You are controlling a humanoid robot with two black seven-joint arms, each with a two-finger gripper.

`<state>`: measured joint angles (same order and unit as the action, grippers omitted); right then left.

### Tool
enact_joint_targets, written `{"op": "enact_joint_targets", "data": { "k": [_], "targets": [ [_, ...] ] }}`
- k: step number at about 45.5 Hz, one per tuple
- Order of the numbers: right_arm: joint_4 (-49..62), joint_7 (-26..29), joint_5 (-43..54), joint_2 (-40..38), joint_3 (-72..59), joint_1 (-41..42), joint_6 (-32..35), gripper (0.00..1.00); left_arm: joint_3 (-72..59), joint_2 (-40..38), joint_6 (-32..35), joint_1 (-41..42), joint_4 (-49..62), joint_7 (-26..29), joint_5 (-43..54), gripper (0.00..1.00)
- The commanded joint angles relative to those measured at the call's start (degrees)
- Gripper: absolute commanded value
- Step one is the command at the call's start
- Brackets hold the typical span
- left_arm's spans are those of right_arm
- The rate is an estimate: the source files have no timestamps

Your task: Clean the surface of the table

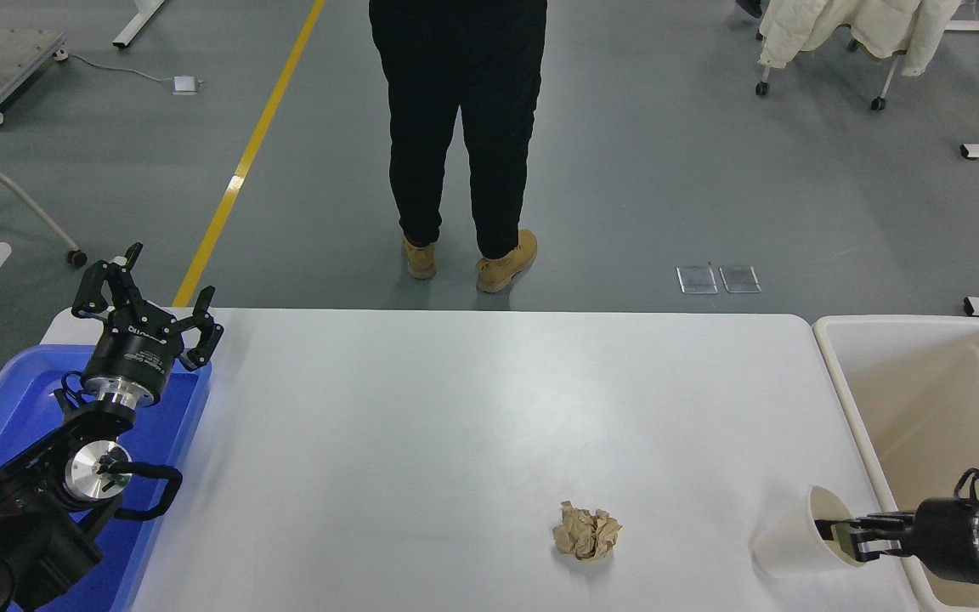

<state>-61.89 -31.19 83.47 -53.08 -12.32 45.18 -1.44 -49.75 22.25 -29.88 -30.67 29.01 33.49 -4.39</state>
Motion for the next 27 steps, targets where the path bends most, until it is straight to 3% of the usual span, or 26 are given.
{"op": "enact_joint_targets", "data": {
  "k": [1, 17, 27],
  "targets": [
    [-0.2, -2.1, -0.6, -0.2, 1.2, 1.7, -0.1, 0.00, 0.0, 0.0, 0.0, 0.0, 0.0, 0.0, 0.0, 1.00],
    [-5.6, -9.7, -2.6, -4.1, 13.7, 4.5, 0.0, 0.00, 0.0, 0.0, 0.0, 0.0, 0.0, 0.0, 0.1, 1.00],
    [-5.3, -10.5, -14.9, -7.5, 17.6, 11.4, 0.1, 0.00, 0.0, 0.1, 0.0, 0.0, 0.0, 0.0, 0.1, 1.00]
  ]
}}
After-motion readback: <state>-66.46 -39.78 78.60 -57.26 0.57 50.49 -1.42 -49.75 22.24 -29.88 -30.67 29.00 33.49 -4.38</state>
